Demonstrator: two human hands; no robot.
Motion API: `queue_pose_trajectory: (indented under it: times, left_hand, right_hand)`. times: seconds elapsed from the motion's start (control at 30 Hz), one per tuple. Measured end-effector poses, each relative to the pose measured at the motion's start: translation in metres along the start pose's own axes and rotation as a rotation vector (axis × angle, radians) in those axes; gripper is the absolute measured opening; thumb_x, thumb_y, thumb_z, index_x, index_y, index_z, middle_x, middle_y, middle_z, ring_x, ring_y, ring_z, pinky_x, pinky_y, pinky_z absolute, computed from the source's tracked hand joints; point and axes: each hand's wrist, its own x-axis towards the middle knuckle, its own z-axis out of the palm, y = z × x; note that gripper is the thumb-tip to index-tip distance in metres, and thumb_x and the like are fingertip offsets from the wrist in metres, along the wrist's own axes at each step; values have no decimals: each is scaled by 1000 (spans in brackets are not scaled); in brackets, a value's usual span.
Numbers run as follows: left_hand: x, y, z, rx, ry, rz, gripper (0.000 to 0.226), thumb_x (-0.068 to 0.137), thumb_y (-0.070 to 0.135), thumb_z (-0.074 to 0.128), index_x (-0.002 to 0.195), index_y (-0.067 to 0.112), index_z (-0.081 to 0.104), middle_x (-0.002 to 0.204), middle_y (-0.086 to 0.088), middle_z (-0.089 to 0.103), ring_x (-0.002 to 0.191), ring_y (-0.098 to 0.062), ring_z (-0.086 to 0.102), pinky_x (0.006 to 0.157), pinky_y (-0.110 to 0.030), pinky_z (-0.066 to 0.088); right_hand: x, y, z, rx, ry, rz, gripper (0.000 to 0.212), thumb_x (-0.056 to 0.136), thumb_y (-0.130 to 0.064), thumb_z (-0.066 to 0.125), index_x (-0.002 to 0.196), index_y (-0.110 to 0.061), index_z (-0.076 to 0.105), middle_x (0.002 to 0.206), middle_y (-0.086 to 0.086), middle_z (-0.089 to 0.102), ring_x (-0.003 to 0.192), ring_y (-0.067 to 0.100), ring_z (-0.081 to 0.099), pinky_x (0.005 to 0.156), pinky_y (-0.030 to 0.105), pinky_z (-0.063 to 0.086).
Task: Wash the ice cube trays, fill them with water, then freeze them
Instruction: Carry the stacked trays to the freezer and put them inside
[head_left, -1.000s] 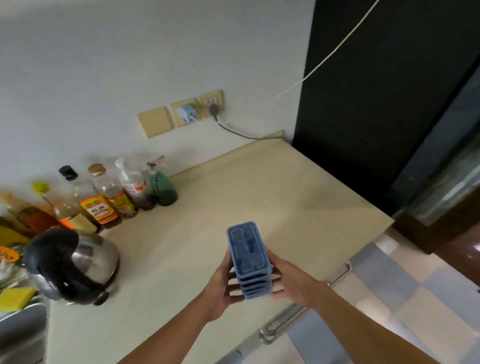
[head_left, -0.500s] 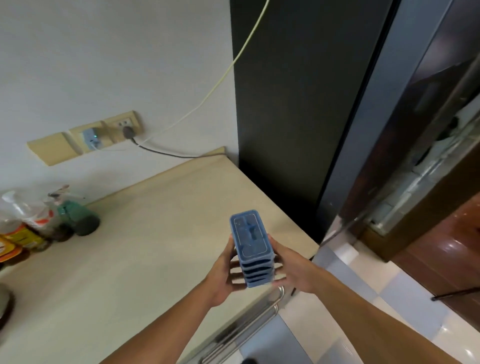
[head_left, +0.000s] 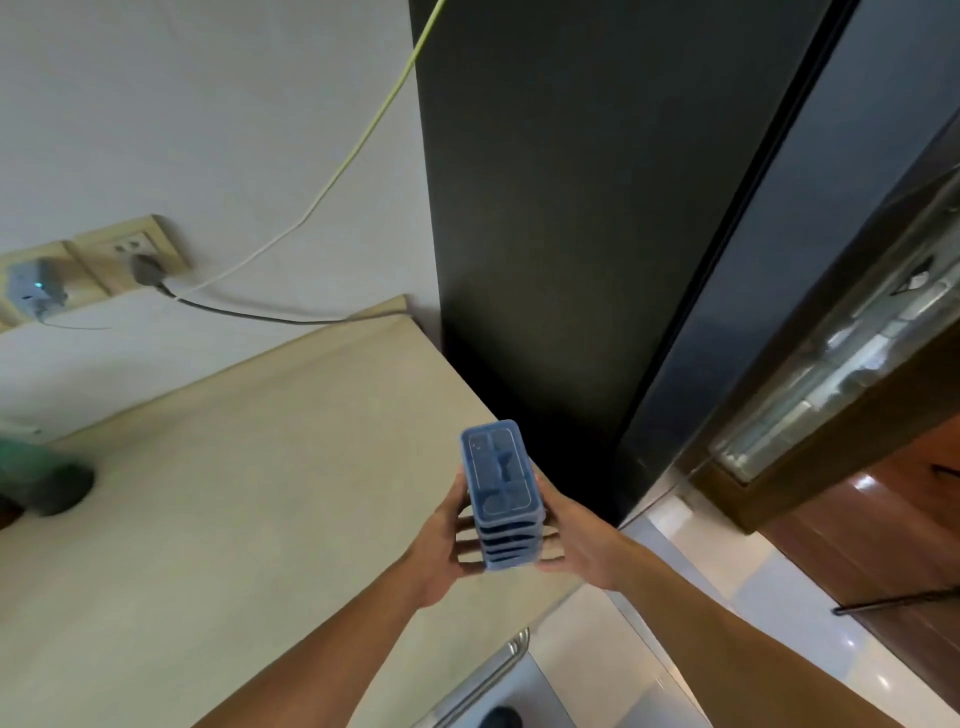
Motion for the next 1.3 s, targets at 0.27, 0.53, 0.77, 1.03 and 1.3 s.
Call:
queue_pose_trajectory:
  times: [0.27,0.53,0.77,1.03,1.3]
  left_hand:
    - [6,-5,1,-16,6,-11,63,88,75,44,127,32,67,130,-2,66,117,-28,66,96,-48,56]
    - [-5,-50,27,-169,420,65,55,102,59,39,121,13,62,115,-10,69,101,-28,66,88,-46,54]
    - [-45,-142,92,143,635,174,21,101,22,56,95,5,67,90,-16,75,79,-32,72,75,-45,60]
    - [-18,-139,146,968,459,545,12,99,29,56,106,24,65,102,8,69,94,-13,64,84,-34,55]
    - [79,-147,156,1758,528,807,54,101,43,48,148,17,40,158,-5,34,149,-26,23,123,-41,19]
  right_hand:
    - [9,7,-18,-16,-136,-12,71,80,-83,60,141,-48,53,142,-11,61,132,16,58,110,48,48]
    - [-25,32,-48,-95,-58,-43,106,68,-89,62,148,-23,45,144,3,57,126,20,59,106,41,50]
    - [-76,82,-127,-286,86,-65,76,83,-73,56,137,-20,54,124,0,63,115,18,62,100,39,53]
    - [-56,122,-169,-715,200,-191,82,91,-66,60,155,-19,39,158,4,44,143,23,43,112,34,36]
    - [40,167,-208,-1242,394,-442,93,87,-76,53,157,-18,32,163,6,33,151,25,26,118,43,31]
